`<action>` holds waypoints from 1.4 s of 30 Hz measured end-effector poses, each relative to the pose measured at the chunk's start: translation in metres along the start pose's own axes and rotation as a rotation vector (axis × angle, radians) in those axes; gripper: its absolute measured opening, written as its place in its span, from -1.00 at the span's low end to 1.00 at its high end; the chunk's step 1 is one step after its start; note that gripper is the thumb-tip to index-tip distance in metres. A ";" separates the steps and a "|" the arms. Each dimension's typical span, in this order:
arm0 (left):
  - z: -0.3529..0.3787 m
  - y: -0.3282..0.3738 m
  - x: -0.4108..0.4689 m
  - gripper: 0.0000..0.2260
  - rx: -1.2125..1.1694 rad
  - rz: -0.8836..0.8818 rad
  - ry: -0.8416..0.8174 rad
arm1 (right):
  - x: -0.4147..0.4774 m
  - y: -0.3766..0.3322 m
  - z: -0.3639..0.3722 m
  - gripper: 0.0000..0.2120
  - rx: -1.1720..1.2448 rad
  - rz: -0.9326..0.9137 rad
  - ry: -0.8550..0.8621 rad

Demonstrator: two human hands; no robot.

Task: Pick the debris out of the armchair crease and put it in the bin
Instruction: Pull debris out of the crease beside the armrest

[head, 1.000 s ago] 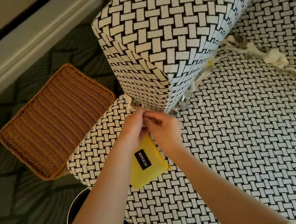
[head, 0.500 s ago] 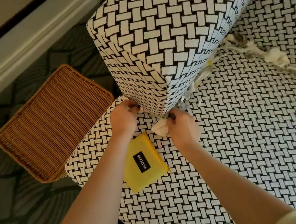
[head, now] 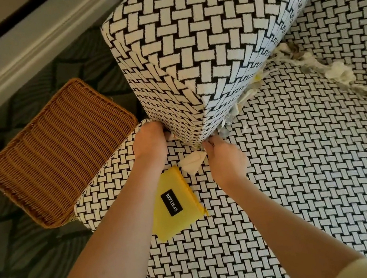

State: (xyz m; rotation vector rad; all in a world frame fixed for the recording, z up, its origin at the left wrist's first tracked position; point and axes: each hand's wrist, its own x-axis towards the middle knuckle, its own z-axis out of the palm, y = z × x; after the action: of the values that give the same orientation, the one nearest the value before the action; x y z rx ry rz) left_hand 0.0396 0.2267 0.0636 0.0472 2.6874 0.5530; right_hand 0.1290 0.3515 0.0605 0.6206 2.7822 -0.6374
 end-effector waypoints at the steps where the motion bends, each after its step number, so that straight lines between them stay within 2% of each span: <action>1: -0.002 0.000 0.000 -0.78 -0.042 0.007 -0.005 | -0.002 0.001 0.002 -0.71 0.049 -0.012 0.027; 4: -0.006 -0.006 -0.004 -0.78 -0.133 0.077 -0.012 | -0.010 -0.003 0.007 -0.76 0.319 -0.005 0.076; 7: -0.005 -0.008 -0.016 -0.80 -0.236 0.103 -0.034 | -0.011 -0.015 0.010 -0.71 0.670 0.134 0.100; 9: -0.003 -0.005 -0.021 -0.80 -0.470 -0.018 -0.095 | -0.013 -0.022 0.011 -0.68 0.842 0.233 0.102; 11: -0.002 0.000 -0.023 -0.79 -0.760 -0.188 -0.218 | -0.019 -0.026 0.013 -0.70 0.904 0.258 0.077; 13: -0.002 0.004 -0.025 -0.81 -0.890 -0.264 -0.296 | -0.024 -0.031 0.014 -0.74 0.921 0.221 0.047; 18: -0.002 0.012 -0.027 -0.80 -1.060 -0.393 -0.288 | -0.024 -0.038 0.014 -0.81 0.949 0.207 0.051; 24: -0.005 0.019 -0.037 -0.88 -1.338 -0.571 -0.394 | -0.034 -0.039 0.008 -0.80 1.002 0.193 0.032; 26: -0.006 0.024 -0.040 -0.84 -1.419 -0.565 -0.378 | -0.033 -0.037 -0.001 -0.82 0.993 0.157 0.040; 29: -0.002 0.029 -0.040 -0.86 -1.422 -0.537 -0.387 | -0.027 -0.034 -0.010 -0.85 0.959 0.115 0.025; 32: 0.001 0.028 -0.043 -0.84 -1.460 -0.533 -0.328 | -0.023 -0.034 -0.017 -0.86 0.866 0.071 -0.012; 37: 0.000 0.031 -0.051 -0.86 -1.609 -0.535 -0.256 | -0.012 -0.017 -0.020 -0.85 0.818 0.078 0.042; 39: -0.002 0.031 -0.053 -0.86 -1.668 -0.567 -0.222 | -0.008 -0.009 -0.021 -0.91 0.739 0.079 0.035; 42: 0.001 0.032 -0.057 -0.83 -1.597 -0.568 -0.230 | 0.003 0.001 -0.021 -0.78 0.636 0.080 0.079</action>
State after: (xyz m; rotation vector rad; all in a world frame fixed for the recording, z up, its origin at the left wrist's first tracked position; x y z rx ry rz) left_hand 0.0913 0.2504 0.0970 -0.9310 1.2672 2.0154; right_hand 0.1245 0.3633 0.0777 0.8748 2.5785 -1.5267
